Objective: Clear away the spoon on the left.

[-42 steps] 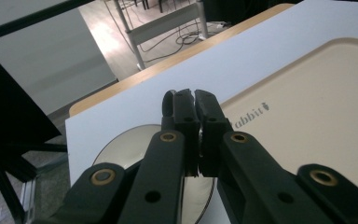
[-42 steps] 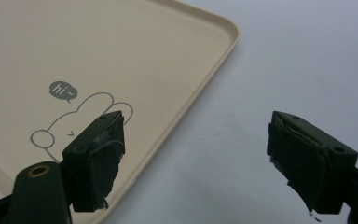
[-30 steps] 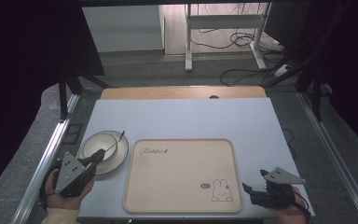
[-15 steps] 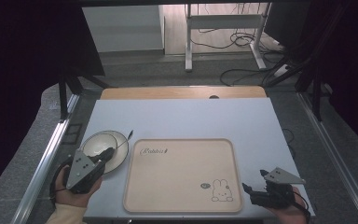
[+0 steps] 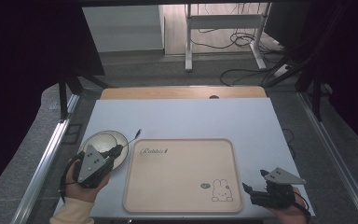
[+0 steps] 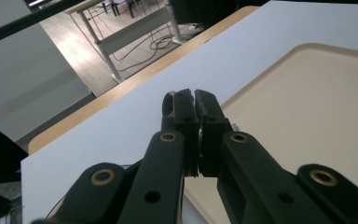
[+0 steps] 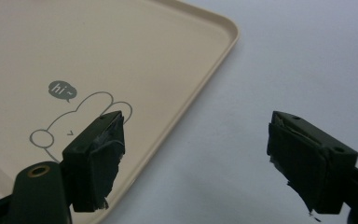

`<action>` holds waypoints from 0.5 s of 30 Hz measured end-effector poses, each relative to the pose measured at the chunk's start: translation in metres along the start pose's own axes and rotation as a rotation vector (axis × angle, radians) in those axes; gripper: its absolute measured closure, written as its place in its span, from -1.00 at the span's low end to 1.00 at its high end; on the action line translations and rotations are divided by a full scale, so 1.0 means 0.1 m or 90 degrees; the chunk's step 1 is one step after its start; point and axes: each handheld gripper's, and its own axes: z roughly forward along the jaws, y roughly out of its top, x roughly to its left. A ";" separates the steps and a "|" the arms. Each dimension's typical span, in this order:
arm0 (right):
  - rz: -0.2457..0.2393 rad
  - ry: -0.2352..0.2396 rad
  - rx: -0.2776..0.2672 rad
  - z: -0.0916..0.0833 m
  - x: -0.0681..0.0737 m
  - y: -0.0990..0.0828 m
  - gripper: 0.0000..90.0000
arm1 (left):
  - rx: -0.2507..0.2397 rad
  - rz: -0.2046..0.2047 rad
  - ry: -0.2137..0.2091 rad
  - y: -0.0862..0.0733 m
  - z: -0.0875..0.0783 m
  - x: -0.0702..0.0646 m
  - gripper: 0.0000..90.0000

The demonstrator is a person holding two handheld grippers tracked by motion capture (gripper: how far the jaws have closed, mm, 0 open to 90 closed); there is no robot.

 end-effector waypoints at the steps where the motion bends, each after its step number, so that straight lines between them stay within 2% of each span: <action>1: -0.001 -0.001 0.001 0.00 0.00 0.00 -0.57 | 0.000 0.001 -0.003 0.01 0.03 -0.01 0.98; 9: 0.001 0.000 0.001 0.00 0.00 -0.01 -0.57 | 0.000 0.020 -0.025 0.14 0.19 -0.10 0.98; 15: 0.000 0.000 0.002 0.00 -0.01 -0.01 -0.57 | 0.018 0.021 -0.035 0.06 0.27 -0.14 0.98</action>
